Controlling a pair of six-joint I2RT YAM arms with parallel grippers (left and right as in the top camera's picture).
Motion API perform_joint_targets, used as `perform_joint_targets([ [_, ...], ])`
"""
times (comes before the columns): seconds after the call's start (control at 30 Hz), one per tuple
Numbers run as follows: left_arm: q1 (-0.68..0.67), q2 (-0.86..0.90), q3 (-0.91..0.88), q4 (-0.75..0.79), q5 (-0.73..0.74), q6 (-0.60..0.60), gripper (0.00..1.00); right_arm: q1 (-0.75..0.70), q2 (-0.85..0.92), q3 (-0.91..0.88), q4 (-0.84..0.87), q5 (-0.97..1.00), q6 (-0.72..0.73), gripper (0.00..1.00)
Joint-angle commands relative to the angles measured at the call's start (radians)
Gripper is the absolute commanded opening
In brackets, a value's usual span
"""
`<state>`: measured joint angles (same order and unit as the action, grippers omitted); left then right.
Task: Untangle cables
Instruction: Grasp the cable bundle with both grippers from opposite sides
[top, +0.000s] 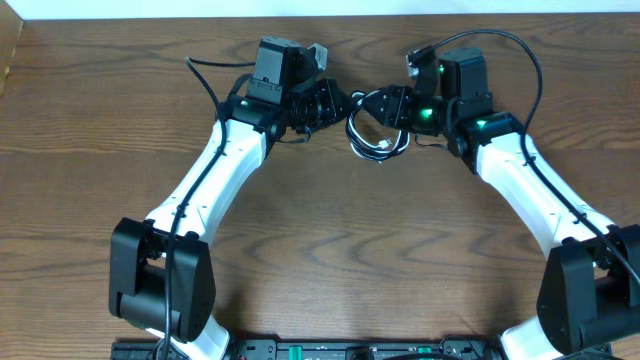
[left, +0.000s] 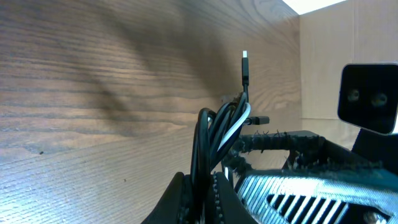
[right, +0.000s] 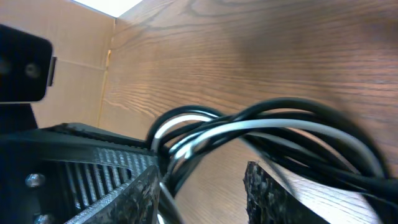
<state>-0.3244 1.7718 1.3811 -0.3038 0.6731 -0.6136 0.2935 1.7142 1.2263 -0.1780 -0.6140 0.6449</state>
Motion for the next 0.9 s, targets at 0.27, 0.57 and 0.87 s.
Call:
perform_joint_targets([
  [0.27,0.001,-0.003,0.011,0.063,0.097,-0.103,0.07,0.017,0.105,0.015,0.014,0.021,0.103,0.37],
  [0.57,0.004,-0.003,0.011,0.138,0.213,-0.156,0.07,0.015,0.136,0.015,0.071,0.089,0.109,0.34],
  [0.87,0.027,-0.003,0.01,0.305,0.386,-0.265,0.07,0.012,0.136,0.015,0.149,0.122,0.079,0.09],
])
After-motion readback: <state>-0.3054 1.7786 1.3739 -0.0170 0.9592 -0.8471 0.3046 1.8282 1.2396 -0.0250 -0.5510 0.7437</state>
